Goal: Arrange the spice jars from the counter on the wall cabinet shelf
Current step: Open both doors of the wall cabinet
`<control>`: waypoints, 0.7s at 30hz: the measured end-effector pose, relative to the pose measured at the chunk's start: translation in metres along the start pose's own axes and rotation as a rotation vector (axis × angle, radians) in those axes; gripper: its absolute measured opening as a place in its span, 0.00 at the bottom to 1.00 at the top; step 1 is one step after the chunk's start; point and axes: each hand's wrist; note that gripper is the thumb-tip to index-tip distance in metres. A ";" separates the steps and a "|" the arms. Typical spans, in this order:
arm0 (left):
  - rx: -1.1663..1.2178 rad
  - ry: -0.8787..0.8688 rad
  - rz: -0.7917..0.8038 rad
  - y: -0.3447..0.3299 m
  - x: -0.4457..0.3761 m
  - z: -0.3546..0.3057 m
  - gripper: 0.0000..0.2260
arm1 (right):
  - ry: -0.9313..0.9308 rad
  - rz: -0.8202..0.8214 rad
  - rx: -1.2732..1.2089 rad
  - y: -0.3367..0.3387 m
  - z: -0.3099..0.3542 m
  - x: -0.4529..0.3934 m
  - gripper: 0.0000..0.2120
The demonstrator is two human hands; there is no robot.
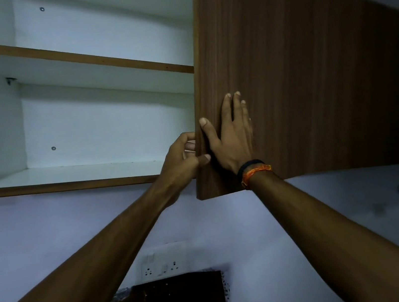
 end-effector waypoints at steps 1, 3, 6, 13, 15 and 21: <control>0.026 -0.017 0.048 -0.004 0.005 -0.005 0.17 | -0.006 -0.024 -0.030 0.009 0.004 0.002 0.41; 0.080 -0.044 0.127 -0.016 0.015 -0.014 0.20 | 0.000 -0.057 -0.054 0.027 0.013 0.005 0.43; 0.144 -0.081 0.178 -0.033 0.027 -0.025 0.23 | 0.040 -0.111 -0.027 0.054 0.022 0.010 0.43; 0.173 -0.200 0.344 -0.076 0.049 -0.047 0.32 | 0.149 -0.206 0.079 0.119 0.008 0.032 0.41; 0.133 -0.252 0.390 -0.091 0.052 -0.056 0.35 | 0.186 -0.245 0.130 0.135 -0.001 0.036 0.41; 0.050 -0.370 0.456 -0.148 0.052 -0.072 0.38 | 0.239 -0.290 0.347 0.181 -0.025 0.047 0.37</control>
Point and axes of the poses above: each hand's wrist, its own x-axis away from the middle knuckle, its own y-axis out of the back of the hand, z = x × y, and after that the axes turned 10 degrees about -y, right-handed
